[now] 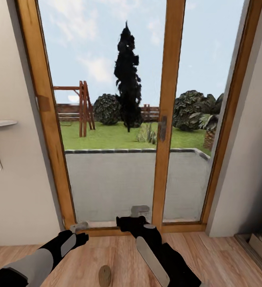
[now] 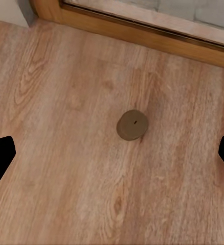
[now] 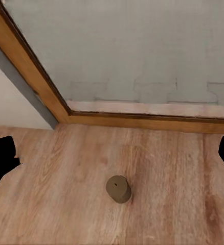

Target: Place each of the two pumpkins and all three candles from the living room inside a cabinet in the living room (use any cabinet), then make sure every cabinet is closed, and position the cauldron so it is next to a table in the living room.

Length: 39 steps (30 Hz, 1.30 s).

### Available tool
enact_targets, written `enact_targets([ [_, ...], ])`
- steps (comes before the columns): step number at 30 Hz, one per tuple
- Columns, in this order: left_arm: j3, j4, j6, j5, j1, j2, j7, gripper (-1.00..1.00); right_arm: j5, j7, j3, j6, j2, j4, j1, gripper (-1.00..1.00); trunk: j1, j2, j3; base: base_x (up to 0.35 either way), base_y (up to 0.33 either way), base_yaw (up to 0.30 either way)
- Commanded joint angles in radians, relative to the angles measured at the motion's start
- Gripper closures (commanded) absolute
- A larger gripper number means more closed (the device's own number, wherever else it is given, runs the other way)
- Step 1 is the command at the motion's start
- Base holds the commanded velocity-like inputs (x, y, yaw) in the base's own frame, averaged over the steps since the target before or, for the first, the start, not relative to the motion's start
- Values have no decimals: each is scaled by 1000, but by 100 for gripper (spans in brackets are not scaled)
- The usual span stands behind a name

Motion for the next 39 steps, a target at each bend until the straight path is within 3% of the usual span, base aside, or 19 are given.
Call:
enact_targets([
  [1,-8,-3,5,10,0,1,7,-100,-10,-37,3,28,-3,-81,25,-100,1,0,-1,278,6,0],
  [3,-11,-4,8,9,0,0,7,-100,-11,-116,10,85,-7,-238,99,-100,1,0,-1,274,3,0],
  [7,-16,-4,9,7,0,-1,9,-100,-8,-163,10,112,-12,-317,145,-100,1,0,-1,269,1,0],
  [12,-19,-4,12,6,0,-2,7,-100,-10,-176,0,120,-38,-341,162,-100,1,0,-1,271,0,0],
  [21,-19,-3,101,6,0,-6,-1,-100,-12,-178,-21,125,-45,-346,165,-100,1,0,-1,202,0,0],
  [25,-20,-3,163,5,0,-10,-70,-100,-12,-178,-26,129,-46,-346,165,-100,1,0,-1,37,0,0],
  [32,-21,-3,183,2,0,-12,-100,-100,-12,-178,-26,132,-47,-346,165,-100,1,0,-1,6,0,0],
  [39,-21,-3,184,1,0,-12,-98,-100,-13,-178,-25,133,-47,-346,165,-100,27,-49,-23,0,0,0],
])
